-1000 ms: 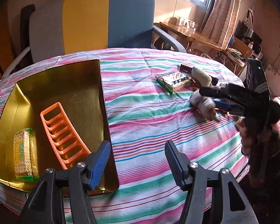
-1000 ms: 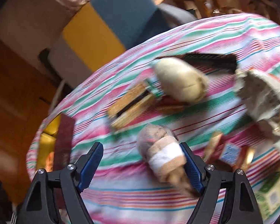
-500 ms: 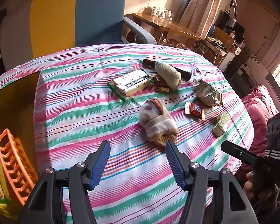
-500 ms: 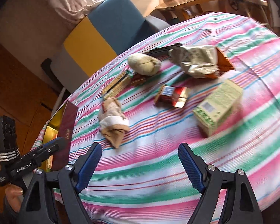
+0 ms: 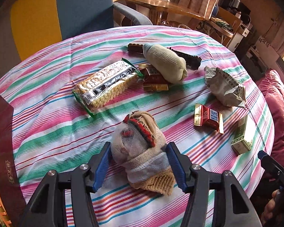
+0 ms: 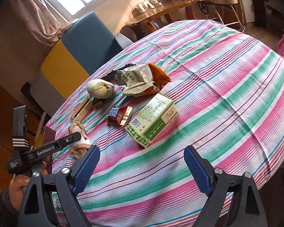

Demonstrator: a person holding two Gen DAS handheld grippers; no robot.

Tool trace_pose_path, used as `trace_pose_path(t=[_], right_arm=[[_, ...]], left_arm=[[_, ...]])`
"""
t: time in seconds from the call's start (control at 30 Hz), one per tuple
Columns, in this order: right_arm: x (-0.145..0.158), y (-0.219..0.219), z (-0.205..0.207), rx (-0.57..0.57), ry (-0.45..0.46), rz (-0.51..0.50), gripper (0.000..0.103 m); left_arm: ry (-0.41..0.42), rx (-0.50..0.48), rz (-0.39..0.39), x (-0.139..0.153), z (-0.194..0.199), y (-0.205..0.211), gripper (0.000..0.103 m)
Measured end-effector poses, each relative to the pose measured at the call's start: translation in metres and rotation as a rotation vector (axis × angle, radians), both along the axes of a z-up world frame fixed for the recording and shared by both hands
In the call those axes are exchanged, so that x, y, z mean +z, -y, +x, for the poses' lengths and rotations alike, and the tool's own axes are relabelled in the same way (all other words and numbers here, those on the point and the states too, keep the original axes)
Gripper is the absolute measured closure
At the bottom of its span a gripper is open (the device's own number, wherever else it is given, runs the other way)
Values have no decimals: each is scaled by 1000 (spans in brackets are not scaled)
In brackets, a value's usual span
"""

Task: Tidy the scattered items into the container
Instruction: 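Grasp the rolled beige socks with the left tool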

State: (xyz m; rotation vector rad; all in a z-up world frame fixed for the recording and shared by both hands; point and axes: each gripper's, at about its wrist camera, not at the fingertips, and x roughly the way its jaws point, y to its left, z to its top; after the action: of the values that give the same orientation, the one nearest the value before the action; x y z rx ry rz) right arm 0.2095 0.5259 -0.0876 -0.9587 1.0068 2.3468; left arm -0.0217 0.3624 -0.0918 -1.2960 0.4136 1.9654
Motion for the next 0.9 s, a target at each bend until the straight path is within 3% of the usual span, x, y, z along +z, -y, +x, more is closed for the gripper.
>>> trace_pose_path(t=[0.13, 0.4, 0.53, 0.73, 0.9], right_arm=[[-2, -12, -10, -42, 19, 23, 11], [-7, -43, -50, -82, 26, 59, 5], [-9, -34, -63, 37, -15, -25, 4], [-11, 15, -73, 259, -77, -125, 4], [-13, 49, -67, 347, -124, -235, 4]], left_arm=[[-11, -18, 23, 2, 3, 9, 59], [15, -12, 48, 3, 4, 34, 61], [37, 11, 65, 4, 4, 52, 61], [50, 47, 69, 5, 12, 85, 61], [57, 80, 62, 5, 18, 114, 61]])
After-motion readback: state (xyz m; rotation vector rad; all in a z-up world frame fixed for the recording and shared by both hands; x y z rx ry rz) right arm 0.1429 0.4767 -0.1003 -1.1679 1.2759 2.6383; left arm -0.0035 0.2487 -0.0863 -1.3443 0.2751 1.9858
